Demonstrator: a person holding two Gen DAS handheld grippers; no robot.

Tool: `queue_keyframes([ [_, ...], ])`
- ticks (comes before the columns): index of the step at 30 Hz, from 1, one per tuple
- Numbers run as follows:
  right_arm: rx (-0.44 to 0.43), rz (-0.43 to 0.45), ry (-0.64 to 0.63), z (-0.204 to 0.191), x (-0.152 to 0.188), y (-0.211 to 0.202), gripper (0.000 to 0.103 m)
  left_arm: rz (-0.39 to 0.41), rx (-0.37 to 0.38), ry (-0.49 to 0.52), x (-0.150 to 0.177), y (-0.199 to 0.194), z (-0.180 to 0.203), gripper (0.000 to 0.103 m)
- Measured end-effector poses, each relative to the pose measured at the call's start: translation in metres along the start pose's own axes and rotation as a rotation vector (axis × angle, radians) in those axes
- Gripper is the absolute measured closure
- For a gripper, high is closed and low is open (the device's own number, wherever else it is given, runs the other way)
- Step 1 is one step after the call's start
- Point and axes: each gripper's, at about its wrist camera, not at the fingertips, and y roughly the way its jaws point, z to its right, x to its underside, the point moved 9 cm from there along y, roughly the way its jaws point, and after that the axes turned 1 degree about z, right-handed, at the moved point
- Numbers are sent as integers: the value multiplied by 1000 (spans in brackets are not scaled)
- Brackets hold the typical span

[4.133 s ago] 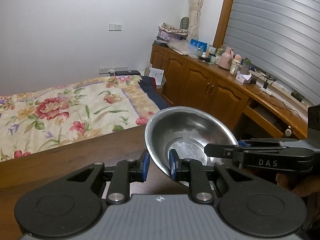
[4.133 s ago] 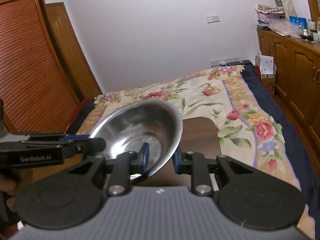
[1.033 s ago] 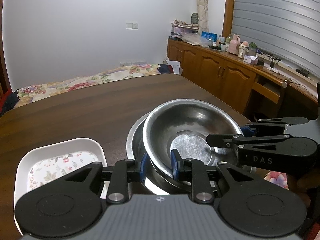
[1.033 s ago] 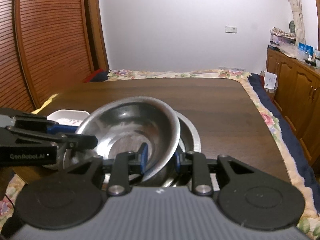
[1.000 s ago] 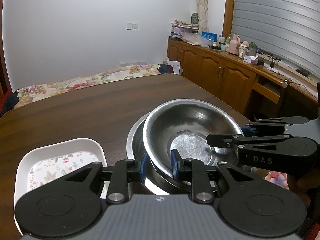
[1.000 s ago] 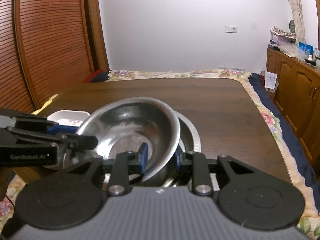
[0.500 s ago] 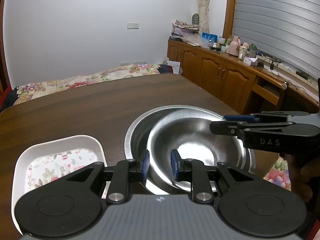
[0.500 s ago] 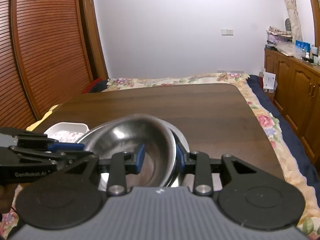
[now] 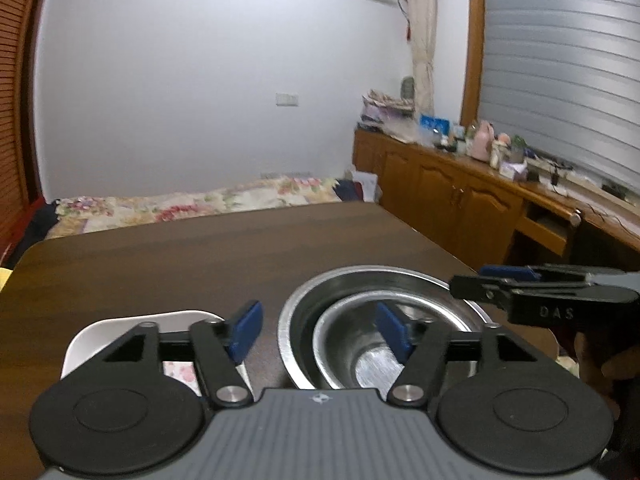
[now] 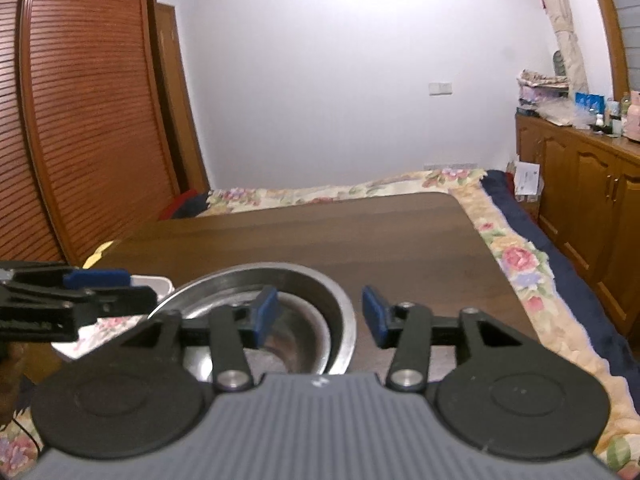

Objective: Organize plates and bowls

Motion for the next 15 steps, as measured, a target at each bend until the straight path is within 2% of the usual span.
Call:
queue_keyframes([
  [6,6,22,14,6,9,7,49,12,-43,10,12,8,-2,33],
  [10,14,21,9,6,18,13,49,-4,-43,2,24,14,-3,33],
  [15,32,67,18,6,23,12,49,-8,-44,-9,29,17,-2,34],
])
